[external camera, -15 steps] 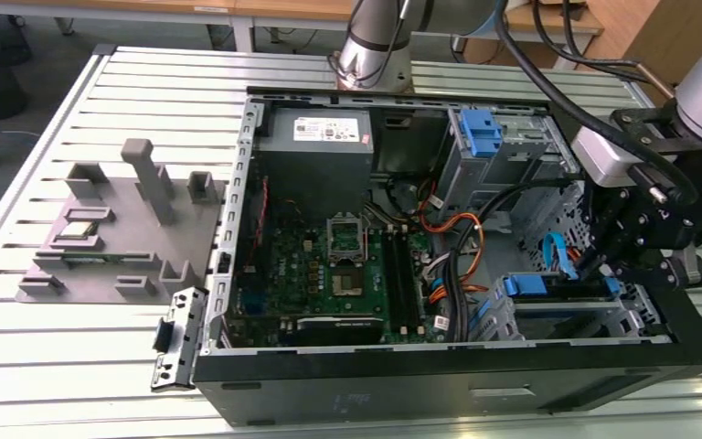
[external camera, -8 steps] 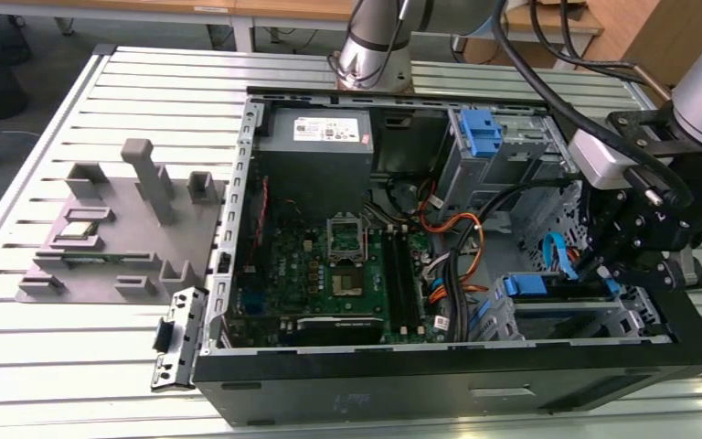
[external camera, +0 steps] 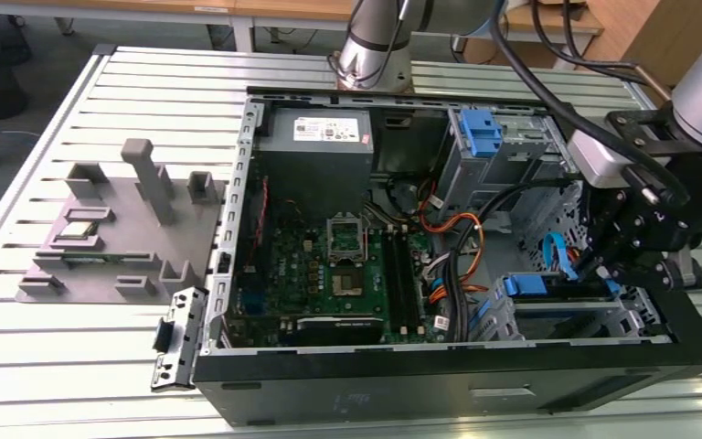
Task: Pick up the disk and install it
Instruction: 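Insert the second disk wire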
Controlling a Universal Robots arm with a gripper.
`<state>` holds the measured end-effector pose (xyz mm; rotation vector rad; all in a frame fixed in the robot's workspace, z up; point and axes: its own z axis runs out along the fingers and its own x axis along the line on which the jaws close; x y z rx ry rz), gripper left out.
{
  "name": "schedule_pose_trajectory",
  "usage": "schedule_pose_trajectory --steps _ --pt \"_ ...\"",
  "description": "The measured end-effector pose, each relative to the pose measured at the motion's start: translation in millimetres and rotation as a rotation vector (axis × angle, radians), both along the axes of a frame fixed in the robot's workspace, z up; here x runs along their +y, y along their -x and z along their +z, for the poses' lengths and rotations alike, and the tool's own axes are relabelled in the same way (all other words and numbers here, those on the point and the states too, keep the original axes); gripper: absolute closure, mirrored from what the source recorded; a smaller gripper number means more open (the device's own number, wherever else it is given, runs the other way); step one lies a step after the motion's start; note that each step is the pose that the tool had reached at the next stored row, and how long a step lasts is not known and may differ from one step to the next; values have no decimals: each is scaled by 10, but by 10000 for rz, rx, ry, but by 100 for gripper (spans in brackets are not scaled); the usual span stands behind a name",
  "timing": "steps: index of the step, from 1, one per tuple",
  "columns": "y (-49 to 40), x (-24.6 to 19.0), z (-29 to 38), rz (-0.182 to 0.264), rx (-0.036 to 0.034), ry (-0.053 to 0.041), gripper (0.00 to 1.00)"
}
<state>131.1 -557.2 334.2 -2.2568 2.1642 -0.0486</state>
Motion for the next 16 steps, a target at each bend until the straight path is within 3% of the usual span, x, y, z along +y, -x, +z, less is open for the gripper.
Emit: schedule_pose_trajectory --steps 4,16 --pt "-1 0 -4 -218 0 -1 82" --pt "-1 0 -39 -222 0 1 82"
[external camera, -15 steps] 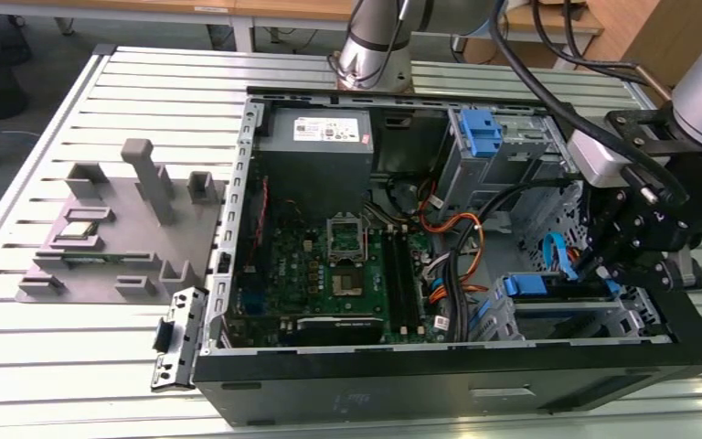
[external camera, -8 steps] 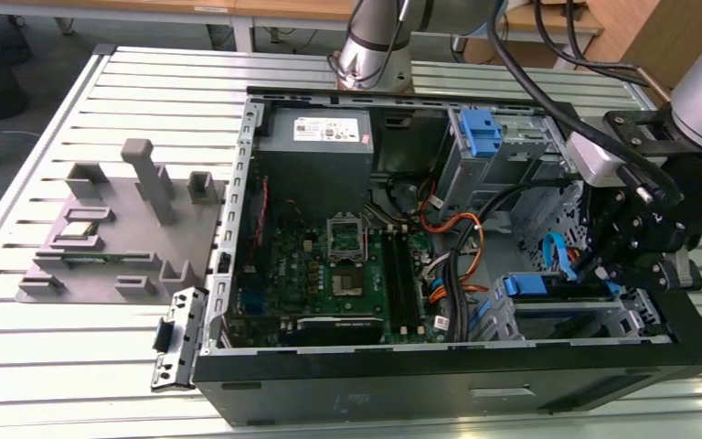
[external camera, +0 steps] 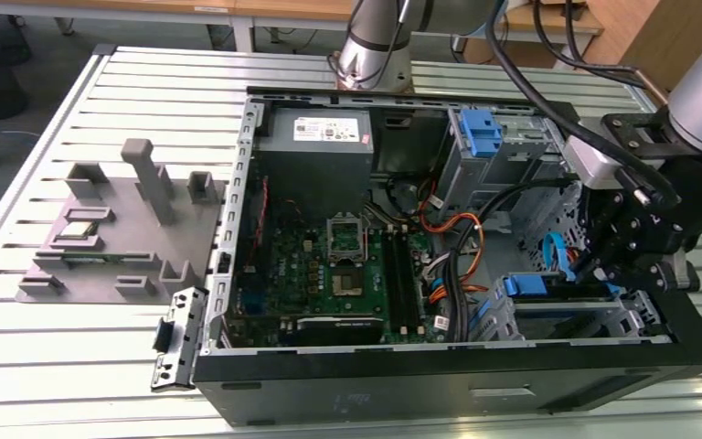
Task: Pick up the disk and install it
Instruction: 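Insert the second disk wire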
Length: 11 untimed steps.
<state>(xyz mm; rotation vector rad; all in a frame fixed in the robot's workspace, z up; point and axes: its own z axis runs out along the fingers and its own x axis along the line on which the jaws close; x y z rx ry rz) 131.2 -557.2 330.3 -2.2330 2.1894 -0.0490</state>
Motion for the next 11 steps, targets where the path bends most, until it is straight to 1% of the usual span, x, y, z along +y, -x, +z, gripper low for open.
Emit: schedule_pose_trajectory --steps 11 --pt "0 0 -33 0 0 3 82"
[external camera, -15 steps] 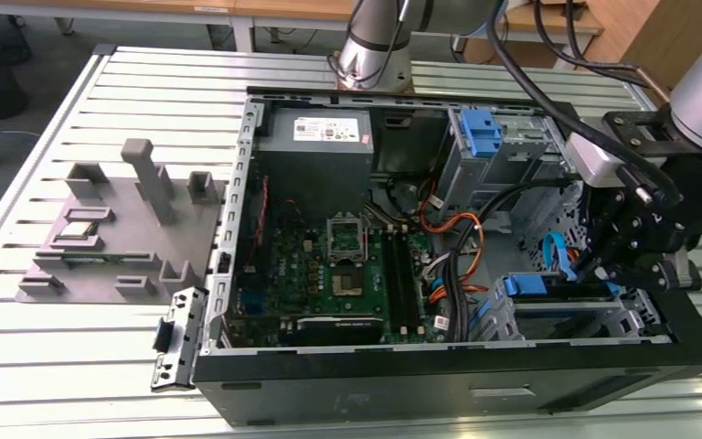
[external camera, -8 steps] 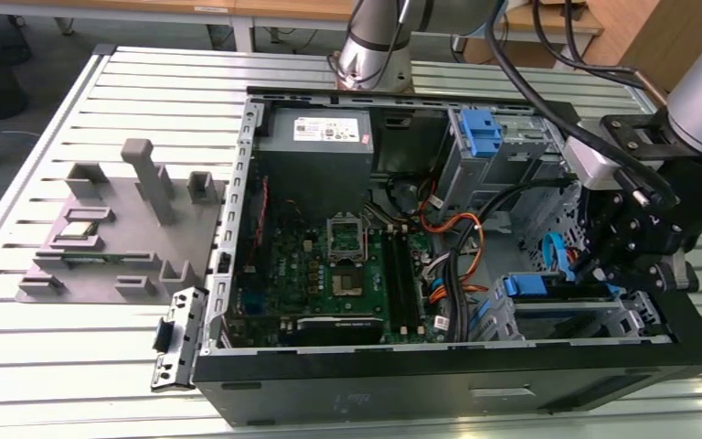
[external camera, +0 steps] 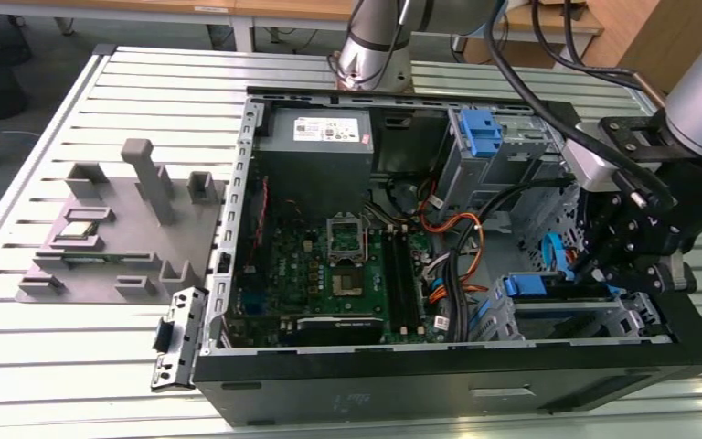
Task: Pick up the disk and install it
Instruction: 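Insert the second disk wire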
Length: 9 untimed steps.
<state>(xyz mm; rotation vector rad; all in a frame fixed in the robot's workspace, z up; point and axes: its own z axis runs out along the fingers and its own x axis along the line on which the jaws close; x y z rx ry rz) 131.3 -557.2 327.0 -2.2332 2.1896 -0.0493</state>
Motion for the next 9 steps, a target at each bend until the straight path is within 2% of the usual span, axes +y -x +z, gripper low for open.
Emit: schedule_pose_trajectory --steps 6,7,8,9 --pt "0 0 -7 0 0 -13 81" --pt "0 0 -8 0 1 -12 75" --pt "0 0 -7 0 0 -11 75" --pt "0 0 -5 0 0 -7 69"
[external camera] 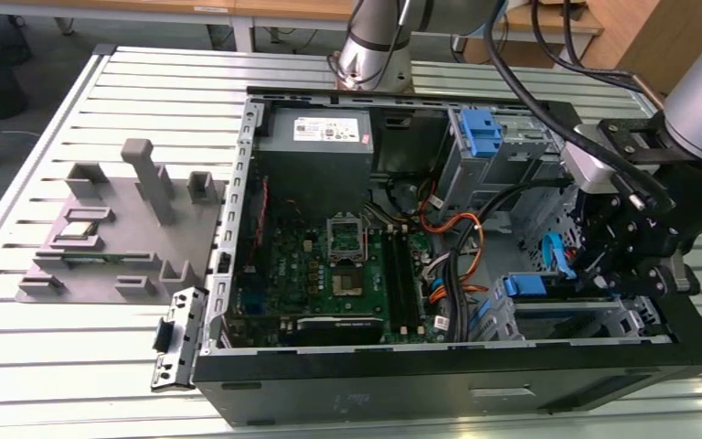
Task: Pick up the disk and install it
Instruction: 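Insert the second disk wire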
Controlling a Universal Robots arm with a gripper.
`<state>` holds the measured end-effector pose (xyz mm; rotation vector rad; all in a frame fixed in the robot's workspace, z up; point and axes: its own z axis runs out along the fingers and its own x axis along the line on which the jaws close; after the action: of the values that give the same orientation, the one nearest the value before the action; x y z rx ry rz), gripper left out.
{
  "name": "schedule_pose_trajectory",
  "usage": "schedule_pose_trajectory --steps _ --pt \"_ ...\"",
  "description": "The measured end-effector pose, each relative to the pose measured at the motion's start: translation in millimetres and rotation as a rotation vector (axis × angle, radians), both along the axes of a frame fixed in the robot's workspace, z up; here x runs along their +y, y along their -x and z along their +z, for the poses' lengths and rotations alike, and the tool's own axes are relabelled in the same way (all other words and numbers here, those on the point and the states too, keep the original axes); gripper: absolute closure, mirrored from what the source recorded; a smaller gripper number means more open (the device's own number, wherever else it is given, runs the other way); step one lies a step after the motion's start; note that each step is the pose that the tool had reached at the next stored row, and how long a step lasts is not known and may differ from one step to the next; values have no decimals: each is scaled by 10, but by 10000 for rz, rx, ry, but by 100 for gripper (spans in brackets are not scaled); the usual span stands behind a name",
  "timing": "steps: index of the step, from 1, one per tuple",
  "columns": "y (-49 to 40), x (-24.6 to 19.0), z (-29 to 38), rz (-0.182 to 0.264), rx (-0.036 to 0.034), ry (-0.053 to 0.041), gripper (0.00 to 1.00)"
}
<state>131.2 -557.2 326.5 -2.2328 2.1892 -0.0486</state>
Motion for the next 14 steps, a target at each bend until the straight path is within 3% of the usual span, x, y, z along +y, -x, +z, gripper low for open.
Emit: schedule_pose_trajectory --steps 3,9,14 --pt "0 0 20 0 0 2 69" --pt "0 0 142 0 -1 2 69" --pt "0 0 190 0 0 3 69"
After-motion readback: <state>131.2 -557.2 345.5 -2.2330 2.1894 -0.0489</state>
